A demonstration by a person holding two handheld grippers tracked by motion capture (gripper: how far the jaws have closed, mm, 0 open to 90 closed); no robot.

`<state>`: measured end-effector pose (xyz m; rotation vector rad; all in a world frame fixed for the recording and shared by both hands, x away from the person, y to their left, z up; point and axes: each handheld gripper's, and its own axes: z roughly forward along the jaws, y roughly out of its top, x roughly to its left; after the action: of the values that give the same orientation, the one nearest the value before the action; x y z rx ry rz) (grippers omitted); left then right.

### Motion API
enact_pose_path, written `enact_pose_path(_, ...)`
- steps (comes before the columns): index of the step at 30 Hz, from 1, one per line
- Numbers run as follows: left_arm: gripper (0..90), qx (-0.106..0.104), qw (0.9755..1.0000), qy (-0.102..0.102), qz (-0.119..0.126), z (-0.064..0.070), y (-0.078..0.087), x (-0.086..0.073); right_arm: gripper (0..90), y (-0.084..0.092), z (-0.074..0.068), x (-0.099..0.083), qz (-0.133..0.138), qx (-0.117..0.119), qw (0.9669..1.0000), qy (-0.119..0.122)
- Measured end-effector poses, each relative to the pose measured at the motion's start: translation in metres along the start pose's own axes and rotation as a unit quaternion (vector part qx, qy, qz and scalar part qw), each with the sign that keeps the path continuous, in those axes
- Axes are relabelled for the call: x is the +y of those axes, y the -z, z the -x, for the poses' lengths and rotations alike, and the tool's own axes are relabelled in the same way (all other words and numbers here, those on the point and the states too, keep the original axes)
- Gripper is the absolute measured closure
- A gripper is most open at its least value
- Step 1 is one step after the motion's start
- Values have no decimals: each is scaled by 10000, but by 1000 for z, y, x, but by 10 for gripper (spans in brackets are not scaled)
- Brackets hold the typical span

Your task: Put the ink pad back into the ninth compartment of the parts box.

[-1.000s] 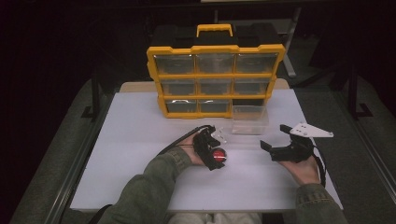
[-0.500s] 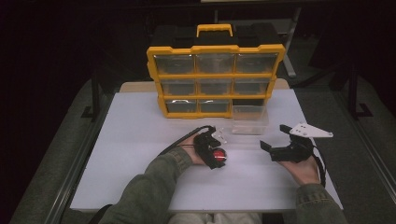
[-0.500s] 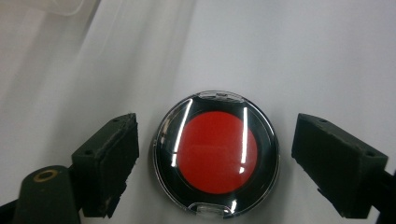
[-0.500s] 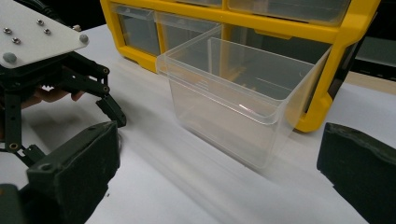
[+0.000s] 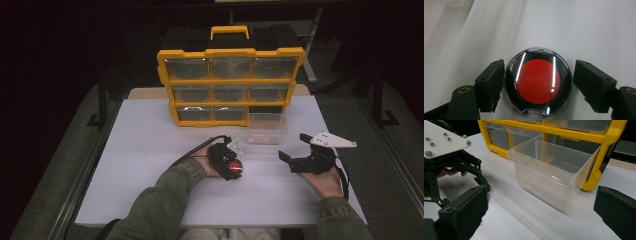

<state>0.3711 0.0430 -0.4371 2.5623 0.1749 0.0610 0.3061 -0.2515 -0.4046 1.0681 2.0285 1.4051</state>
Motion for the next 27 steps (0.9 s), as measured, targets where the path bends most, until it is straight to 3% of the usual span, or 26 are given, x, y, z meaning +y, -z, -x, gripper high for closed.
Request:
enact_pose_path(14, 298, -17, 9999, -145, -51, 2, 2, 1, 0, -1, 0, 0, -26, 21, 10000, 11)
enact_pose_path(27, 298, -157, 9998, -66, -88, 1, 14, 1, 0, -1, 0, 0, -25, 30, 10000, 15)
